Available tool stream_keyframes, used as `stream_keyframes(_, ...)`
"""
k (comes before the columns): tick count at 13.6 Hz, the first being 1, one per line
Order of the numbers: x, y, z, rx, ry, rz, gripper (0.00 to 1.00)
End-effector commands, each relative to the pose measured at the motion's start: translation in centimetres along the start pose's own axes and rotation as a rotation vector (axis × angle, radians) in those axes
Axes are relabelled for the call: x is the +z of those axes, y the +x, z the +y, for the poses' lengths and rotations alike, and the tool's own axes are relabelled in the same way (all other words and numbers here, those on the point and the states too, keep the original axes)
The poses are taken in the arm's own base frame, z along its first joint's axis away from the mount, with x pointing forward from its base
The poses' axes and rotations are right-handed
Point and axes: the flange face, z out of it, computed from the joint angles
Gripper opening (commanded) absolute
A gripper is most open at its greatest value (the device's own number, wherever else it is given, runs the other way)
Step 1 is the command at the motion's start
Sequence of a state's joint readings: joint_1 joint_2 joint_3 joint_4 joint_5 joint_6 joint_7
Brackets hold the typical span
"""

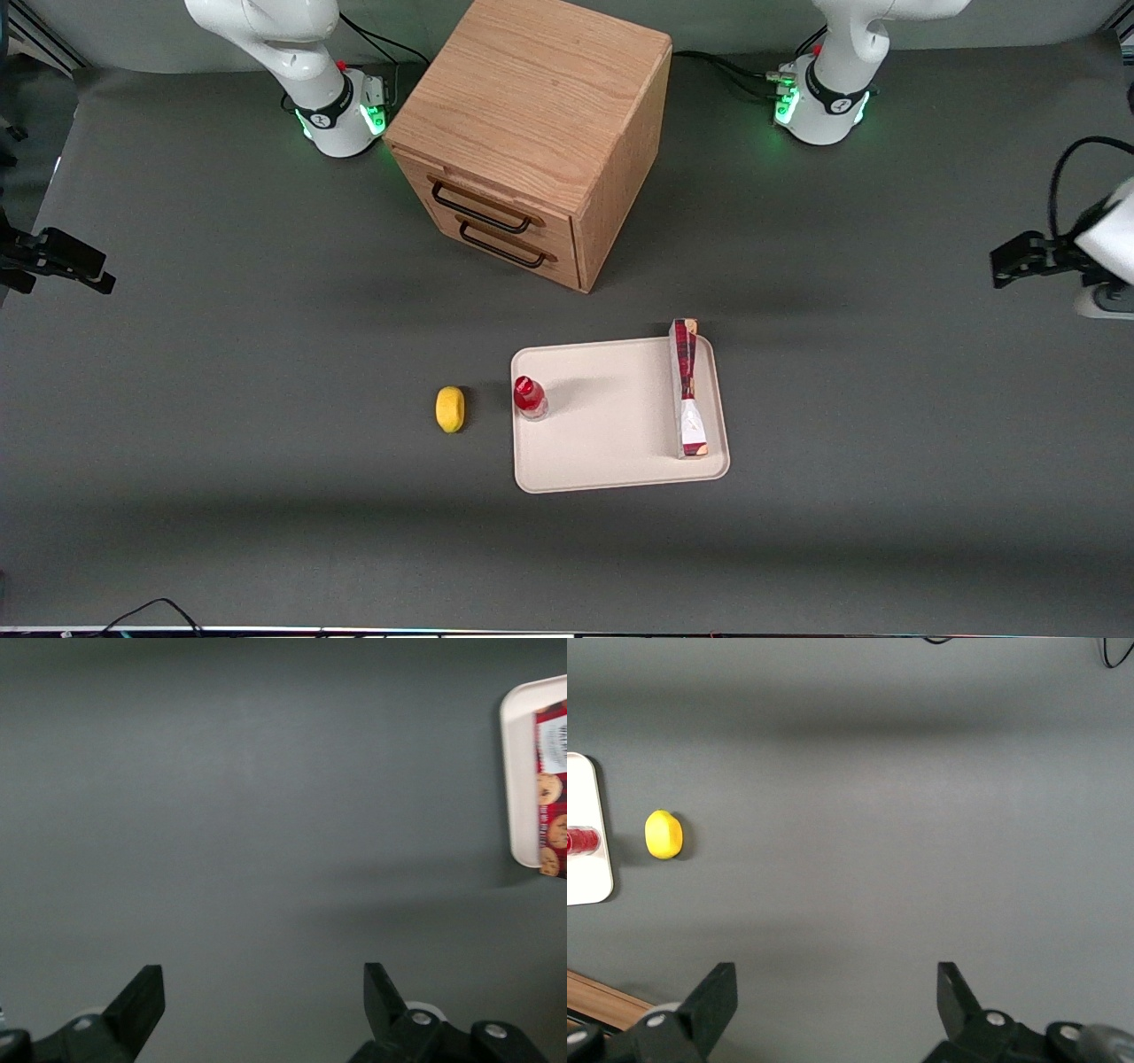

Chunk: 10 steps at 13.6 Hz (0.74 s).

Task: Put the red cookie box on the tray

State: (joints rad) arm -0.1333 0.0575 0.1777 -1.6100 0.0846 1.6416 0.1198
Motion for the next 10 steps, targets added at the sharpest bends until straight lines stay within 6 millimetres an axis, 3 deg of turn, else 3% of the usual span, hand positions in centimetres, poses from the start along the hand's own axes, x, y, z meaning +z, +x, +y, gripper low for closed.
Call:
stream_keyframes(1, 0.1, -0.3, -0.6, -0.022, -0.033, 0.009, 1.00)
stream_keyframes(4, -0.6, -1.0, -0.2, -0.125, -0.055, 0.002, 1.00)
stream_keyframes(10, -1.5, -0.4, 2.1, -0.076, -0.058, 0.002, 1.00)
